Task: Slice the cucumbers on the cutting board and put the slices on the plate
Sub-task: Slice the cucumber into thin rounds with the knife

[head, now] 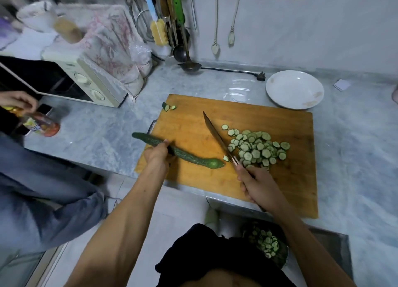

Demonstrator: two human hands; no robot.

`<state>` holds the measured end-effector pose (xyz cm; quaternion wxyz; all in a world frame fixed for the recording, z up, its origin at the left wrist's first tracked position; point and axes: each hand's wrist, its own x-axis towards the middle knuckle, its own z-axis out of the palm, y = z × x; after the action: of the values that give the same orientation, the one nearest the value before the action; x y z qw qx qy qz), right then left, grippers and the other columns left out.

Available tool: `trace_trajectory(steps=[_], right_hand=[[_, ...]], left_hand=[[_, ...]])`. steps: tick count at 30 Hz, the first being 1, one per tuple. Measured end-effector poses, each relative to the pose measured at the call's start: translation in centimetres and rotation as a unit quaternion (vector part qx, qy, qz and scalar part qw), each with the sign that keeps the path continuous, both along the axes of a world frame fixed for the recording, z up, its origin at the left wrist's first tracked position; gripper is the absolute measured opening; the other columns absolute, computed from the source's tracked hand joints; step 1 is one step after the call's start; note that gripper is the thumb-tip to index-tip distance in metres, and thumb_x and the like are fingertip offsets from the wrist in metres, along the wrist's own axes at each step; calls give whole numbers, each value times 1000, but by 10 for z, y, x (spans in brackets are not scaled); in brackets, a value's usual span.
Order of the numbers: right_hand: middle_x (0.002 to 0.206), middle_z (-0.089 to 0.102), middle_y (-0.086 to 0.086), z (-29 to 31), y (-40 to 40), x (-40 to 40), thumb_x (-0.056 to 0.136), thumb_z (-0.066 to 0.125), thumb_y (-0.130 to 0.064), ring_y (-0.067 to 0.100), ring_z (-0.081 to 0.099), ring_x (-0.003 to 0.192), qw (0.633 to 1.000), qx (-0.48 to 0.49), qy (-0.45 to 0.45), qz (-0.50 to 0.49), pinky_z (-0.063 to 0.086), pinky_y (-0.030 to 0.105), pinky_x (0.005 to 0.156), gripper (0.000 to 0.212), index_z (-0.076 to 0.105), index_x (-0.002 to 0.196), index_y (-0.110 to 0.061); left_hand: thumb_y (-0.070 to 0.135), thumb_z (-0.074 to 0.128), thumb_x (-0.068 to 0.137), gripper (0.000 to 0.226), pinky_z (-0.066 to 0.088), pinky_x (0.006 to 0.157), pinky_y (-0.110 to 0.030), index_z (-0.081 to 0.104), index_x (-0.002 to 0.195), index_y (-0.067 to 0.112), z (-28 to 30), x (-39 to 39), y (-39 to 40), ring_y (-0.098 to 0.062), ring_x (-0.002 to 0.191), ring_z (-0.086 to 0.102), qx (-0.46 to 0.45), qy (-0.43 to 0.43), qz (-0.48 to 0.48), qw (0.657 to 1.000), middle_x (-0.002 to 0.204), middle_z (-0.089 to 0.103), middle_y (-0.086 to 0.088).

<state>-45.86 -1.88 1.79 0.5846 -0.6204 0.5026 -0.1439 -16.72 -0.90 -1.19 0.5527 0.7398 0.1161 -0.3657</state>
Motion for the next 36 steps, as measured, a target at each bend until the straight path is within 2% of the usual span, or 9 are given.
trace_trajectory(steps=[4,6,13,15,19,21,23,28,36], right_hand=[[57,56,4,-1,-1,6,100,45,-50,20,48,48,1000,-3,6,0,38,29,48,62,58,82,7],[58,54,5,-3,-1,11,100,44,-51,20,47,48,1000,1,6,5,37,30,48,57,58,78,0],[58,52,4,-5,-3,31,101,44,-50,16,44,46,1000,21,16,-2,35,24,41,48,57,78,-10],[61,54,5,-6,-7,33,101,44,-50,16,46,48,1000,26,11,-1,38,26,45,50,60,82,-7],[61,56,4,-6,-12,34,100,44,-52,16,49,48,999,18,25,7,41,27,46,51,60,81,-8],[62,57,4,-5,-14,35,100,44,-52,16,49,49,999,24,27,8,41,27,47,50,60,81,-9],[62,56,4,-4,-15,35,100,44,-52,16,49,50,999,31,27,9,41,27,47,49,60,82,-10],[62,52,7,-4,-11,26,100,43,-54,19,45,50,999,34,4,-4,37,28,45,50,55,77,-11],[60,47,8,-16,7,-8,102,38,-53,15,41,43,997,71,-24,-25,35,26,41,51,52,74,-12]], left_hand=[[15,75,86,37,57,53,-43,56,117,6,-7,6,7,-33,96,66,-28,59,76,995,112,65,-18],[15,77,84,46,59,61,-47,53,121,4,-8,6,13,-35,98,65,-20,56,112,992,113,62,-19],[34,80,80,39,61,71,-46,63,95,2,-26,-2,44,-30,71,66,77,16,0,997,85,67,-15],[39,73,85,37,58,71,-41,60,74,6,-24,-10,51,-32,71,66,142,-94,-100,980,76,67,-13],[34,69,87,17,46,71,-30,65,85,18,-17,-33,49,-19,83,56,92,-458,-384,796,89,62,-2],[39,71,85,36,47,86,-33,65,116,22,-23,-39,38,-20,100,54,54,-509,-538,670,111,61,-3],[43,68,87,50,49,90,-39,57,132,26,-34,-42,28,-28,108,56,43,-505,-621,598,121,59,-5],[28,61,95,37,52,73,-36,61,132,25,-45,-45,33,-31,96,60,-18,-548,-569,613,108,63,-6],[19,52,91,41,50,81,-36,62,130,13,-46,-57,35,-34,96,59,20,-552,-524,648,110,66,-12]])
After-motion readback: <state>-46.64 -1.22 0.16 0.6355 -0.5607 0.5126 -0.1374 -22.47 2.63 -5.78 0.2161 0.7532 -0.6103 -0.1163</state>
